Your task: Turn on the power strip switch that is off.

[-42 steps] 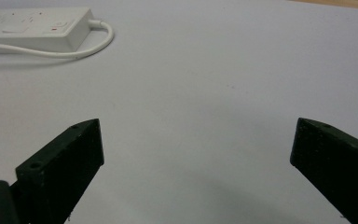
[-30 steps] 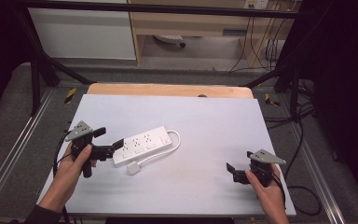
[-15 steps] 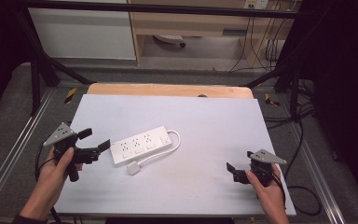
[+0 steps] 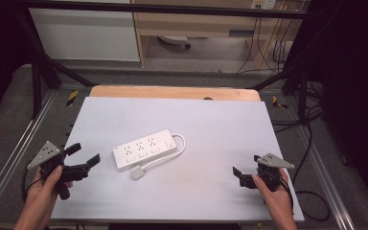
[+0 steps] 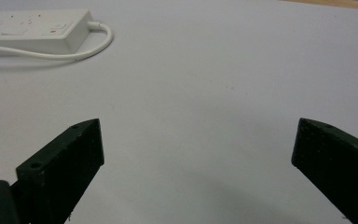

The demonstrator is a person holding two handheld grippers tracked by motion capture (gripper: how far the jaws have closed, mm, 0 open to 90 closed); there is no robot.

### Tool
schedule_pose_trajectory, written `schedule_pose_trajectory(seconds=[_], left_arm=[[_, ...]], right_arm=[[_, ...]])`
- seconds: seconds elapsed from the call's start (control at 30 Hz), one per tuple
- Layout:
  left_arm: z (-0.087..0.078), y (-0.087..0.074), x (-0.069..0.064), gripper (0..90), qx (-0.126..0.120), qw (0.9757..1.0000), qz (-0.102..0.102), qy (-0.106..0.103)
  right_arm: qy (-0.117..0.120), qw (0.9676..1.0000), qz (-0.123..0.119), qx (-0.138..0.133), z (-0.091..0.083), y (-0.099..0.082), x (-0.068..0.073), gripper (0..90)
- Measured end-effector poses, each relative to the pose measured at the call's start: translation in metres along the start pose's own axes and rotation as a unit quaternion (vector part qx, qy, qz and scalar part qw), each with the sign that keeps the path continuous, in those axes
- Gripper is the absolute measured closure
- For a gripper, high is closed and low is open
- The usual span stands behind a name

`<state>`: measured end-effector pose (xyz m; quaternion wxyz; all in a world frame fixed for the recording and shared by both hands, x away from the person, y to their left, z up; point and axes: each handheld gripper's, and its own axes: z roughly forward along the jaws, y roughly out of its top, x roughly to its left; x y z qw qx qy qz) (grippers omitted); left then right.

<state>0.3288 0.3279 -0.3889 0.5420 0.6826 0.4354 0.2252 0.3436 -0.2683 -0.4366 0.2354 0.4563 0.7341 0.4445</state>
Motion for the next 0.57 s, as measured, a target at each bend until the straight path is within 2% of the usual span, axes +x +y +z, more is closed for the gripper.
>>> schedule_pose_trajectory(seconds=[0.13,0.33,0.4,0.47,0.53,0.57], left_arm=[[0.004,-0.014,0.001,7.3,0.009,1.0000,0.001,0.004],[0.011,-0.036,0.000,8.3,0.047,0.9988,0.009,-0.001],[0.014,-0.044,-0.002,8.3,0.065,0.9977,0.018,-0.007],[0.016,-0.049,-0.006,8.2,0.089,0.9953,0.034,-0.014],[0.018,-0.050,-0.009,8.0,0.098,0.9939,0.049,-0.012],[0.019,-0.050,-0.010,8.0,0.099,0.9937,0.050,-0.013]], right_arm=[[-0.001,1.0000,0.002,0.000,0.000,0.000,0.000,2.6],[-0.007,1.0000,0.002,0.005,0.001,-0.001,-0.002,2.4],[-0.015,0.9997,0.005,0.016,0.004,-0.002,-0.003,2.5],[-0.028,0.9990,0.015,0.032,0.008,-0.005,-0.005,2.6],[-0.046,0.9974,0.016,0.053,0.014,-0.007,-0.008,3.0],[-0.053,0.9964,0.020,0.062,0.018,-0.008,-0.010,3.1]])
